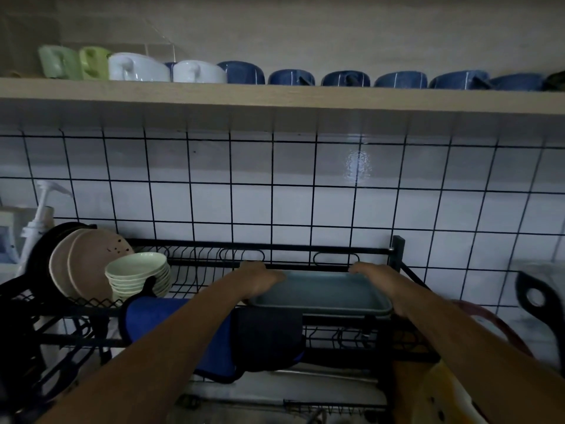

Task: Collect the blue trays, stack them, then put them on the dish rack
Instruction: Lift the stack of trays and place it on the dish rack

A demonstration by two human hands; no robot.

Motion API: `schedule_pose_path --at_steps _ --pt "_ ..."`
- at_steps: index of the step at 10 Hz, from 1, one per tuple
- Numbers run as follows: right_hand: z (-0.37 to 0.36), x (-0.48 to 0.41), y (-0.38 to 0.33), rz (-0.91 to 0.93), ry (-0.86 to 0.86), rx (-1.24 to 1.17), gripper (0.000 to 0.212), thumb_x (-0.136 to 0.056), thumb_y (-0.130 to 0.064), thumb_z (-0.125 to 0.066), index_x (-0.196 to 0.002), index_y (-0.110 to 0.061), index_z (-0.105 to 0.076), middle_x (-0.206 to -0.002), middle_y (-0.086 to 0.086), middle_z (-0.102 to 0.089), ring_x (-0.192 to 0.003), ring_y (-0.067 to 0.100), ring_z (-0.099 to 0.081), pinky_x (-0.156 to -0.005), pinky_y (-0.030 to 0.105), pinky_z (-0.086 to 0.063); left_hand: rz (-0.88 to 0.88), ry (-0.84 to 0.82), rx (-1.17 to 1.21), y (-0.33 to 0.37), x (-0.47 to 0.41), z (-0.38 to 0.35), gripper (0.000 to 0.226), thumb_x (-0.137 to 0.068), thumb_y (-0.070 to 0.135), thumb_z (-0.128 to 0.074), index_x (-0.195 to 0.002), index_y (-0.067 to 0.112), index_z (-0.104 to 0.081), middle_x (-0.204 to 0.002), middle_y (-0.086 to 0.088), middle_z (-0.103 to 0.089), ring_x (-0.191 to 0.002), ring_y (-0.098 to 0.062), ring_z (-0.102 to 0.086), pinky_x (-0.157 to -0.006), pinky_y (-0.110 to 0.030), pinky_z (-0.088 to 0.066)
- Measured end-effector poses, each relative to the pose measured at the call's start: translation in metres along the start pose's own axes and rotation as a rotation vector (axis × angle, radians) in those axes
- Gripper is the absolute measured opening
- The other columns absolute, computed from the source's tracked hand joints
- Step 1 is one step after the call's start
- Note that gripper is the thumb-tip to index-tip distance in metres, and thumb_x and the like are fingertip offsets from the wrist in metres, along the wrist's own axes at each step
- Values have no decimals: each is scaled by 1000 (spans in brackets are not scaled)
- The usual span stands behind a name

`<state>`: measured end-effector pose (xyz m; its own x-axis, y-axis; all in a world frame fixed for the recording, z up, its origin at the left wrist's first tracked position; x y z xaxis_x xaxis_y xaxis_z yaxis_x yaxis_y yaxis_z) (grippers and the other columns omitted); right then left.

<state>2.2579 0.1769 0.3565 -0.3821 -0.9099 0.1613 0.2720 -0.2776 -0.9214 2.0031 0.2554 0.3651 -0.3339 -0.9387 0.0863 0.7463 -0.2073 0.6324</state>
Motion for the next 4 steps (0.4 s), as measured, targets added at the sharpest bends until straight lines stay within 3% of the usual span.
schedule_pose_path --at_steps 1,2,3,4 --pt "0 2 -1 -9 8 30 61 -81 -45 -65 -126 -5 -58 -123 20 -61 -108 35 -60 -80 35 -44 -19 -14 4 1 3 0 64 -89 58 -50 -127 6 -52 -114 -7 -51 -88 -18 -53 -54 -24 -41" --pt "1 3 -1 -4 12 64 59 -82 -46 -64 -124 -5 -59 -117 18 -63 -100 33 -61 -75 34 -45 -19 -47 21 1 4 2 65 -87 60 -50 -123 6 -58 -116 -11 -59 -93 -21 -59 -62 -27 -45" --pt "2 9 -6 -1 51 95 55 -82 -45 -64 -119 -4 -58 -101 14 -63 -84 27 -60 -65 30 -43 -17 -14 47 -2 6 13 64 -84 62 -50 -117 8 -60 -116 -13 -62 -92 -22 -61 -62 -28 -43" --pt "8 14 -11 35 97 128 61 -84 -43 -63 -128 -2 -54 -111 16 -62 -91 29 -60 -69 32 -44 -37 47 141 -1 12 27 54 -86 60 -50 -110 13 -61 -114 -11 -62 -105 -27 -61 -67 -29 -42"
Point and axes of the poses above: each hand's wrist, its own x-axis away from the middle knuckle, its own z-axis out of the back of the hand, y = z × x, the point moved 8 cm from there along -x, towards the middle knuckle
